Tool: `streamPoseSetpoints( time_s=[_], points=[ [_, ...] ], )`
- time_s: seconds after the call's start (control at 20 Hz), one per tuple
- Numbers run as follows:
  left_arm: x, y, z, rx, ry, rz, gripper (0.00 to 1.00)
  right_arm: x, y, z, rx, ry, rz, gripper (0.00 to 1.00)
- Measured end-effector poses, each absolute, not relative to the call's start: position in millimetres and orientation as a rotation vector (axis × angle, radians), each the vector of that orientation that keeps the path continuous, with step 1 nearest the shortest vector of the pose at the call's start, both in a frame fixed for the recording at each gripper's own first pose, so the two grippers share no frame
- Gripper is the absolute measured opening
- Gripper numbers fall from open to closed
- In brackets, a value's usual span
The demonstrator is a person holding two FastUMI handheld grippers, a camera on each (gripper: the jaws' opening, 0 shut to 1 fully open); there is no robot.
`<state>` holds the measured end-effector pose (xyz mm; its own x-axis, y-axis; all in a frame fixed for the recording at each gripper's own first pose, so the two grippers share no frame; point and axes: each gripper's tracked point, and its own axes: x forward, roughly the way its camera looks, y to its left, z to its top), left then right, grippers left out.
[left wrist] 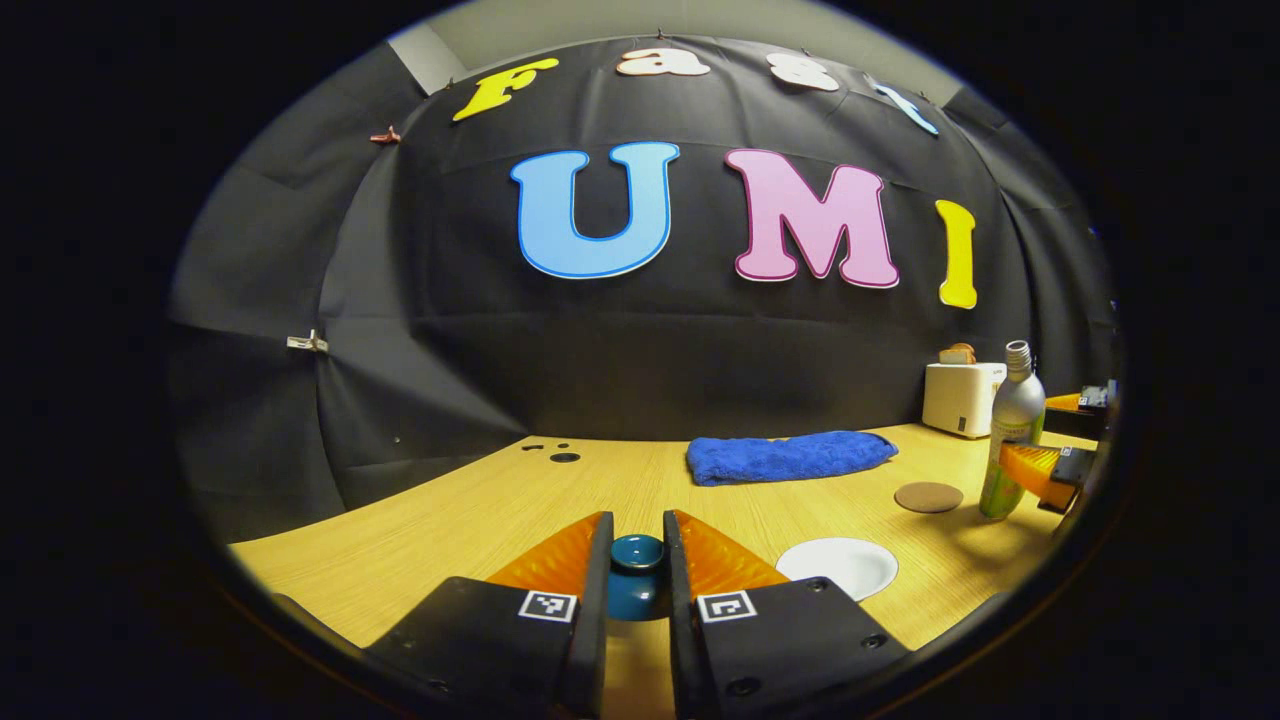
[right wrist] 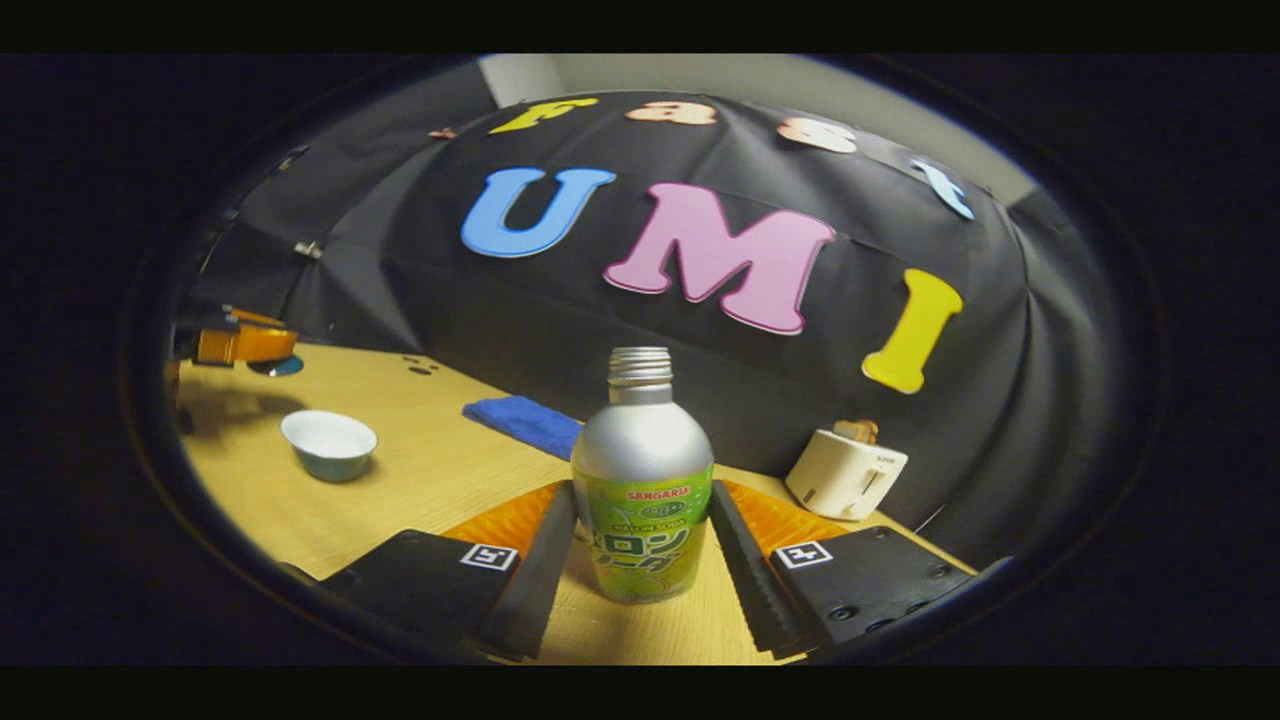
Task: Open the teacup lid with one hand, grasp the water bottle and pour water into the teacup with the other hand; after pouring, place the water bottle on the coaster and then close the teacup lid.
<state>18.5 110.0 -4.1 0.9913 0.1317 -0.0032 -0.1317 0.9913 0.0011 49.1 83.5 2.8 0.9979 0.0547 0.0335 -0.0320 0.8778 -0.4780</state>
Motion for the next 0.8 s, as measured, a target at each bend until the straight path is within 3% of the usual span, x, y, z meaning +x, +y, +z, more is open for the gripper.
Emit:
streamPoseSetpoints(
  time_s=[0.2, 0.25, 0.3, 0.7, 0.8],
  points=[
    [18.0, 111.5, -4.8, 0.001, 0.004, 0.129, 0.30, 45.0, 110.9, -3.8, -0.786, -0.087, 0.072, 0.78],
    [18.6, 111.3, -5.8, 0.001, 0.004, 0.129, 0.30, 44.5, 120.1, -5.9, -0.842, -0.099, 0.086, 0.74],
    [18.8, 111.5, -5.0, 0.001, 0.004, 0.129, 0.30, 43.3, 128.1, -5.4, -0.891, -0.114, 0.098, 0.78],
    [17.9, 114.1, -4.5, 0.001, 0.005, 0.126, 0.32, 43.6, 169.6, 6.3, -1.274, -0.219, 0.155, 0.77],
    [17.0, 116.3, -5.0, 0.001, 0.005, 0.123, 0.27, 45.5, 173.9, 0.4, -1.316, -0.212, 0.181, 0.77]
  ],
)
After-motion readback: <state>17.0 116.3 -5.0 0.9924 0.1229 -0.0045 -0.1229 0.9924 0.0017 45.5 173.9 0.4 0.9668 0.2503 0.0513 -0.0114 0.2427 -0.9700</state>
